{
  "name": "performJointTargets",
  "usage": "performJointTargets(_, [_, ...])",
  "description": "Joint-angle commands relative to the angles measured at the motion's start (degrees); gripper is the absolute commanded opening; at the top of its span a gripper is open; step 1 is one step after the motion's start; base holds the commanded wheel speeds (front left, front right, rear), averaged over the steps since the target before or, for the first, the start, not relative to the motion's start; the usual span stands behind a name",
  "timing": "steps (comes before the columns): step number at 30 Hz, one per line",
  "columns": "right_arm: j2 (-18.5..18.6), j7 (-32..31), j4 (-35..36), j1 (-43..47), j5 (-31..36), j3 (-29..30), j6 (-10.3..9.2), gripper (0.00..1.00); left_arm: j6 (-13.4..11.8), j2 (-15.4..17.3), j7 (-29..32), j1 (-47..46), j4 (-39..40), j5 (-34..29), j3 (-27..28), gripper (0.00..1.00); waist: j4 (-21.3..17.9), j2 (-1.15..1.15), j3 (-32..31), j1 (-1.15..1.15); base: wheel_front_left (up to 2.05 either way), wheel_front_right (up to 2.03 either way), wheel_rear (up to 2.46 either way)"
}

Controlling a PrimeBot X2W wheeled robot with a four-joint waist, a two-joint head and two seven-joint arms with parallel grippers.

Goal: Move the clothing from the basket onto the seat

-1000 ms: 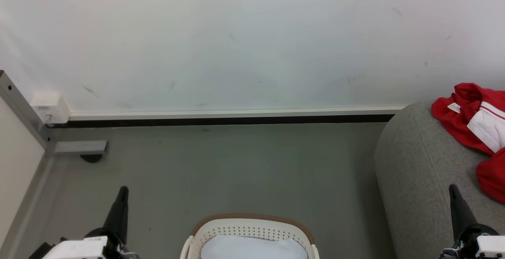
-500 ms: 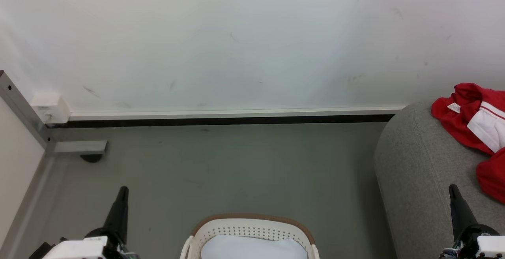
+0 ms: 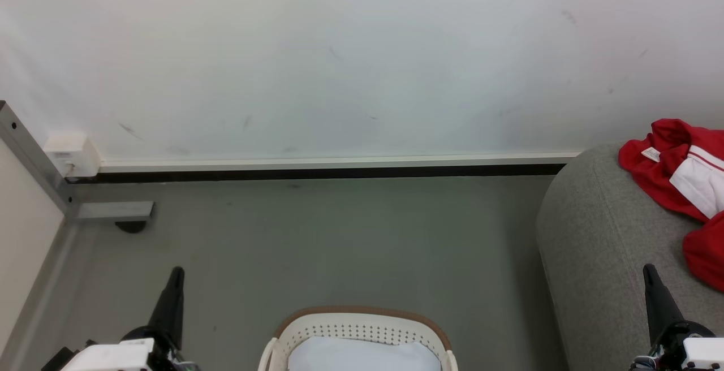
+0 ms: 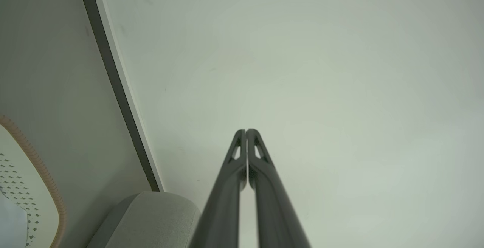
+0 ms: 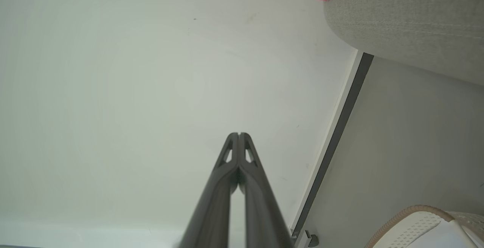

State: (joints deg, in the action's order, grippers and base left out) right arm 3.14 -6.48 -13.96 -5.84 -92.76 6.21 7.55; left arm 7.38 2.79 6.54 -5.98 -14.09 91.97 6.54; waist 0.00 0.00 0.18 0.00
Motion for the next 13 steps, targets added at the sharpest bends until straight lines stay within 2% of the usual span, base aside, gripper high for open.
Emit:
performJointTargets(1, [-0.07,0.07,-0.12,-0.7,0.29,0.25,-0.12,0.0,0.29,0.11,0.19,-0.51,0.03,0.81,0.14,0.0,0.0,0.0,0.0,0.0,0.0,0.0,0.0])
performJointTargets(13, [-0.12,0.0,-0.12,-0.71,0.35,0.31,-0.12,0.0,0.29,0.11,0.19,-0.51,0.04,0.81,0.14,0.0,0.0,0.0,0.0,0.0,0.0,0.0,0.0])
